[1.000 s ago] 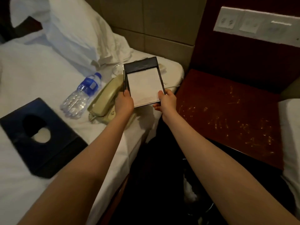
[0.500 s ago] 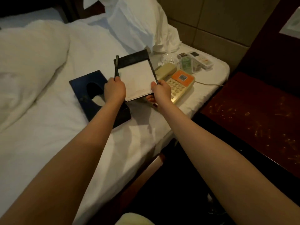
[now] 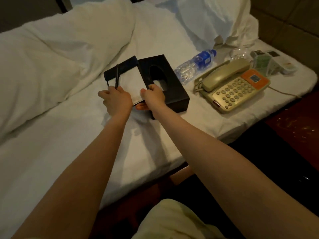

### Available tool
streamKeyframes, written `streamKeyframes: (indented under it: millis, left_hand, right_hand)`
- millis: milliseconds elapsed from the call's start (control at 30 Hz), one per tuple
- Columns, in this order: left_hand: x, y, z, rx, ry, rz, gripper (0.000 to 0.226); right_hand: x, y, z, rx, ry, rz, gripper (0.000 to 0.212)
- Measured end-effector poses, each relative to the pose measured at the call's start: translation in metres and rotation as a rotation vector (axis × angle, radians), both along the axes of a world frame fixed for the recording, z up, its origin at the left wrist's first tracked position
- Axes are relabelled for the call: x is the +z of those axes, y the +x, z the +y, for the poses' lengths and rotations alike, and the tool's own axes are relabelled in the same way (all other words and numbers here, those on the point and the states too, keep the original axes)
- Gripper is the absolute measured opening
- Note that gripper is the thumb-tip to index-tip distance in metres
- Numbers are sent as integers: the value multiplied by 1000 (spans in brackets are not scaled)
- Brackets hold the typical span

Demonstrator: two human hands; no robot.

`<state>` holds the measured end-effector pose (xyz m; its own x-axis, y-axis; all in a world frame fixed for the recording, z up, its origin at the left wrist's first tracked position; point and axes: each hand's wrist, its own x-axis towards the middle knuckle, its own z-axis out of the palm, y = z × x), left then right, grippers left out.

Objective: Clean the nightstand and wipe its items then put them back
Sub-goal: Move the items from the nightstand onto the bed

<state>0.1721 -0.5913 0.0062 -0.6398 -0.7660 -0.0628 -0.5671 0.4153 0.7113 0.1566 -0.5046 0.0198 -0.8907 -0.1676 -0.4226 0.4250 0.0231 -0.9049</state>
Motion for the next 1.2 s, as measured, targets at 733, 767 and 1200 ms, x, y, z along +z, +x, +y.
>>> streamKeyframes:
  millis: [733,767,1200]
  left_hand:
    - [-70,40,-10,29,-292,-171,35]
    - [-68,39,-8,33,-287,-159,35]
    - [-15,2,36,-154,-260,172,31]
  right_hand:
    - [-48,26,6,555,572,130,31]
    - [-49,25,8,566,596,151,30]
    - [-4,1,83,361,414,27,20]
